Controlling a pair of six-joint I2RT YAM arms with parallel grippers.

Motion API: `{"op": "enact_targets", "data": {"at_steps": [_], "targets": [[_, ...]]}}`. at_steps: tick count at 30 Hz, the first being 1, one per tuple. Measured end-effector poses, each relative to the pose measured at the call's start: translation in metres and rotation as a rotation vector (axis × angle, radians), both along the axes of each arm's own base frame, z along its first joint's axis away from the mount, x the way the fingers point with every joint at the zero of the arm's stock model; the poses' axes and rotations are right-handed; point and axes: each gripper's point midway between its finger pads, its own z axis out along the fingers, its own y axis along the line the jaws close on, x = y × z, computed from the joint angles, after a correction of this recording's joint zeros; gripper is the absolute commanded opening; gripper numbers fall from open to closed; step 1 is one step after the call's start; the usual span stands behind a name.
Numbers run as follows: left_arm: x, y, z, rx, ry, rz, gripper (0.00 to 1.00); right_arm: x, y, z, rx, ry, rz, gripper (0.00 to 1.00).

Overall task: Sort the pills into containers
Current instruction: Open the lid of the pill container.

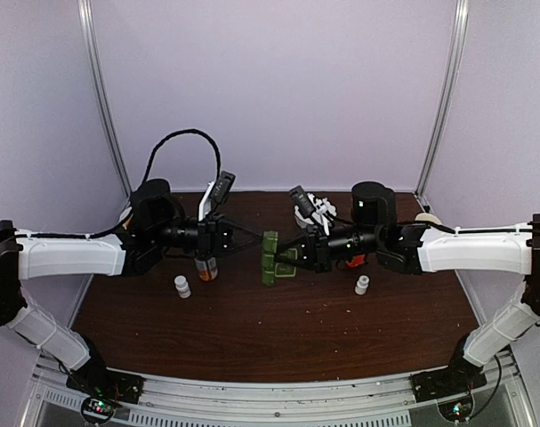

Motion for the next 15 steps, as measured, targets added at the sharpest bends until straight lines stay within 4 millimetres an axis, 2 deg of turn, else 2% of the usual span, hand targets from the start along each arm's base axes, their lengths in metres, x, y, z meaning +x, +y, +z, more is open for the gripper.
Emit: {"op": "enact_targets", "data": {"at_steps": [3, 5, 8, 9, 13, 15], "targets": [[0.0072, 0.0031, 0.0, 0.002, 0.001, 0.018, 0.48, 0.0018, -0.001, 0.0001, 0.0, 0.005, -0.008, 0.0], [0.0053, 0.002, -0.0002, 0.003, -0.001, 0.013, 0.62, 0.0025, -0.0013, -0.0003, -0.001, 0.006, -0.01, 0.0], [0.003, 0.0008, -0.0002, 0.002, 0.0, 0.007, 0.75, 0.0038, -0.0013, -0.0006, -0.003, 0.006, -0.017, 0.0], [0.0027, 0.0007, -0.0002, 0.002, -0.001, 0.007, 0.78, 0.0042, -0.0013, -0.0007, -0.003, 0.006, -0.019, 0.0], [0.0025, 0.0005, -0.0002, 0.002, -0.004, 0.007, 0.77, 0.0049, -0.0013, -0.0008, -0.004, 0.005, -0.024, 0.0], [0.0025, 0.0004, -0.0002, 0.002, -0.004, 0.007, 0.79, 0.0051, -0.0013, -0.0009, -0.004, 0.005, -0.025, 0.0]]}}
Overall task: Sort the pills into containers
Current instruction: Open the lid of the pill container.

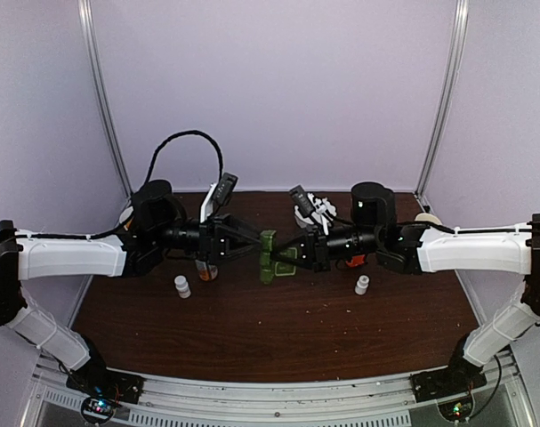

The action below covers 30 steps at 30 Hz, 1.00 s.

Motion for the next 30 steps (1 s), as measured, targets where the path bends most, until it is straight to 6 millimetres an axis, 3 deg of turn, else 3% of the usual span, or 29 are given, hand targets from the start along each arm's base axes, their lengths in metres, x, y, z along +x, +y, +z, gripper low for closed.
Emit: {"op": "enact_targets", "data": {"at_steps": [9, 19, 28, 30], "targets": [[0.003, 0.0, 0.0, 0.001, 0.001, 0.015, 0.74, 0.002, 0.0, -0.003, -0.013, 0.007, -0.013, 0.0], [0.004, -0.001, -0.004, 0.014, 0.001, 0.025, 0.78, 0.004, -0.001, -0.007, -0.032, 0.02, -0.025, 0.0], [0.007, -0.001, -0.011, 0.039, 0.007, 0.041, 0.7, 0.006, 0.0, -0.008, -0.042, 0.025, -0.036, 0.0], [0.007, -0.001, -0.012, 0.043, 0.009, 0.041, 0.61, 0.006, 0.0, -0.009, -0.043, 0.026, -0.036, 0.0]]}}
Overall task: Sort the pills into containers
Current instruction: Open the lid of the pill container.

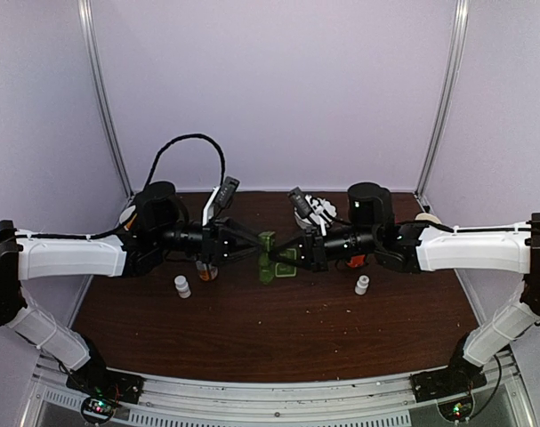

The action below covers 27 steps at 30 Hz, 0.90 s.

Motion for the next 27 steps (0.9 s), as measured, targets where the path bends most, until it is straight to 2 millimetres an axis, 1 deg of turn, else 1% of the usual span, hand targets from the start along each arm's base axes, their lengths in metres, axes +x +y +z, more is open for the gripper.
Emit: {"op": "enact_targets", "data": {"at_steps": [2, 4, 7, 8, 9, 10, 12, 13, 14, 19, 20, 22, 24, 25, 27], "targets": [[0.0, 0.0, -0.0004, 0.002, 0.002, 0.0, 0.47, -0.0002, 0.0002, -0.0007, -0.002, 0.002, 0.001, 0.0], [-0.0001, 0.0, -0.0006, 0.002, 0.0, 0.0, 0.42, 0.0001, 0.0007, -0.0018, -0.004, 0.003, 0.0, 0.0], [0.0004, 0.0, -0.0021, 0.009, 0.004, 0.002, 0.27, 0.0014, 0.0013, -0.0024, -0.012, 0.005, -0.004, 0.0], [0.0009, -0.0001, -0.002, 0.009, 0.001, 0.004, 0.26, 0.0018, 0.0014, -0.0025, -0.014, 0.004, -0.006, 0.0], [0.0018, -0.0002, -0.002, 0.01, 0.003, 0.009, 0.26, 0.0022, 0.0013, -0.0029, -0.017, 0.003, -0.007, 0.0], [0.0025, -0.0004, -0.002, 0.012, 0.0, 0.013, 0.34, 0.0026, 0.0013, -0.003, -0.019, 0.001, -0.009, 0.0], [0.0036, -0.0005, -0.0033, 0.018, 0.0, 0.019, 0.65, 0.0033, 0.0012, -0.0039, -0.022, -0.003, -0.013, 0.0], [0.0037, -0.0006, -0.0037, 0.02, -0.004, 0.019, 0.72, 0.0037, 0.001, -0.0046, -0.025, -0.002, -0.015, 0.0], [0.0039, -0.0007, -0.0042, 0.023, -0.001, 0.021, 0.75, 0.0038, 0.0011, -0.005, -0.027, -0.001, -0.016, 0.0], [0.0035, -0.0014, -0.0044, 0.023, 0.001, 0.022, 0.76, 0.0031, 0.0013, -0.007, -0.034, 0.003, -0.016, 0.0], [0.0035, -0.0014, -0.0044, 0.023, 0.0, 0.022, 0.74, 0.0031, 0.0013, -0.0069, -0.034, 0.003, -0.016, 0.0], [0.0036, -0.0014, -0.0045, 0.024, -0.002, 0.023, 0.66, 0.0032, 0.0013, -0.0071, -0.034, 0.004, -0.017, 0.0], [0.0037, -0.0014, -0.0049, 0.025, -0.001, 0.024, 0.62, 0.0033, 0.0013, -0.0075, -0.035, 0.004, -0.017, 0.0], [0.004, -0.0015, -0.0051, 0.026, -0.001, 0.025, 0.59, 0.0033, 0.0012, -0.0077, -0.036, 0.005, -0.017, 0.0], [0.0042, -0.0014, -0.0063, 0.031, 0.001, 0.026, 0.52, 0.0041, 0.0012, -0.0088, -0.041, 0.008, -0.022, 0.09]]}}
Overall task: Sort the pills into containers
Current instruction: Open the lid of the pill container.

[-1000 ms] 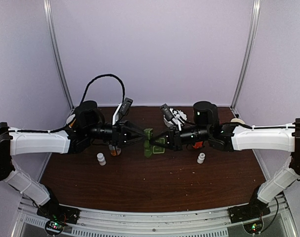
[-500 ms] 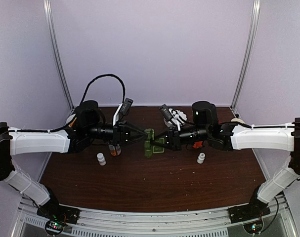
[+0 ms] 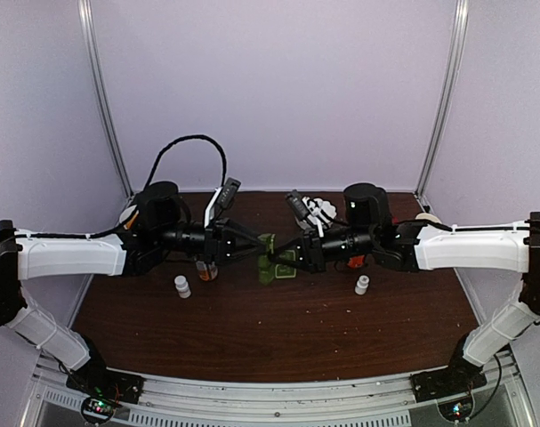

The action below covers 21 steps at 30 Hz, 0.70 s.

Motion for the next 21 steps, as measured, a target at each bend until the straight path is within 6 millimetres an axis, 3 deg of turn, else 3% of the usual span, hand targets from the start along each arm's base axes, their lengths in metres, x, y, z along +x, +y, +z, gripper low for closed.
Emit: {"op": "enact_targets", "data": {"at_steps": [6, 16, 21], "targets": [[0.0009, 0.0, -0.0027, 0.01, -0.001, 0.006, 0.31, 0.0021, -0.0001, -0.0013, -0.007, -0.004, -0.011, 0.26], [0.0051, -0.0001, -0.0084, 0.039, 0.004, 0.029, 0.29, 0.0019, -0.0007, -0.0041, -0.019, -0.002, -0.015, 0.48], [0.0052, -0.0002, -0.0077, 0.036, 0.005, 0.03, 0.29, 0.0004, -0.003, -0.0005, -0.013, -0.022, -0.015, 0.71]]}}
